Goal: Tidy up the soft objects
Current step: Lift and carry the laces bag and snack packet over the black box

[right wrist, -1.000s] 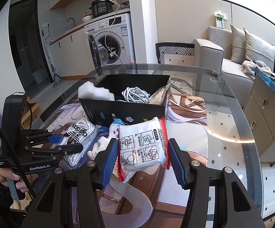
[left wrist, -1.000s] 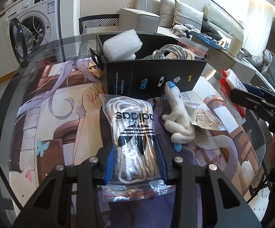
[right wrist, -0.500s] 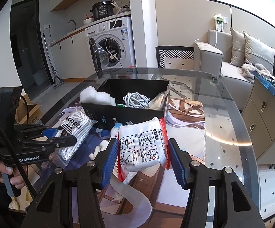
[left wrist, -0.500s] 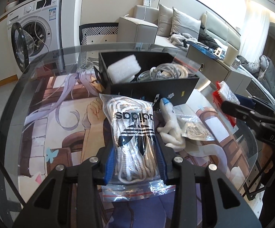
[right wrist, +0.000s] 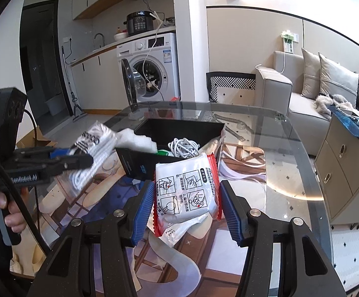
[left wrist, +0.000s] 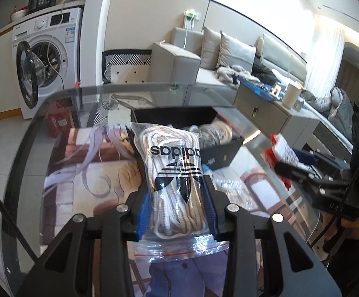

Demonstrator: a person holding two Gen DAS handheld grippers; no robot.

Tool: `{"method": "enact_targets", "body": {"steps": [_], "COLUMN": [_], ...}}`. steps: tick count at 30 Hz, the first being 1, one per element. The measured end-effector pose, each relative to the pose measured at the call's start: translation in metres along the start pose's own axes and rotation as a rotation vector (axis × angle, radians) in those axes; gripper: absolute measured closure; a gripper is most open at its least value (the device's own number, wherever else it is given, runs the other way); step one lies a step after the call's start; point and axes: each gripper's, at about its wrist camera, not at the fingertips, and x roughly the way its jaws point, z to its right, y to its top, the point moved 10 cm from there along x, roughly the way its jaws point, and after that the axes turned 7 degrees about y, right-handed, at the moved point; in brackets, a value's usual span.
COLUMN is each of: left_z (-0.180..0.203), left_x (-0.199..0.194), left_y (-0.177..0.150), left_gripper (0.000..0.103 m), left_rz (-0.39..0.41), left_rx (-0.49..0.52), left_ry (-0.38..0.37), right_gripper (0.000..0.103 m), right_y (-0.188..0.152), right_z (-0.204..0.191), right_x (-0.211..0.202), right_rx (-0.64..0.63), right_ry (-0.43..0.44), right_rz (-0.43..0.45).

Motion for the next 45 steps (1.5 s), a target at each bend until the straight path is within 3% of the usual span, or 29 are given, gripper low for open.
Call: {"method": "enact_targets", "body": {"steps": [16,27,45], "left_z": [0.010,0.018,0.007], "left_x": [0.003,0.029,0.076], "left_y": [0.047,0.067,0.083], "left_gripper": [0.066,0.066,0.066], "left_rz": [0.028,0.024,0.021], "left_rx": [-0.019,-0.040,-0.101], "left_ry": [-0.046,-0.045,-0.015], "right_gripper": [0.049,0.049,0.049], "right_y": [0.043,0.071,0.079], "right_z": [-0.001,0.002,0.031], "right_x": [0.000,0.033,0.094], "right_rx": [-0.007,-0.006,0.024], "right_ry": [0.029,0.024,0.006], "right_rz": [0.054,0.084,0.052]}}
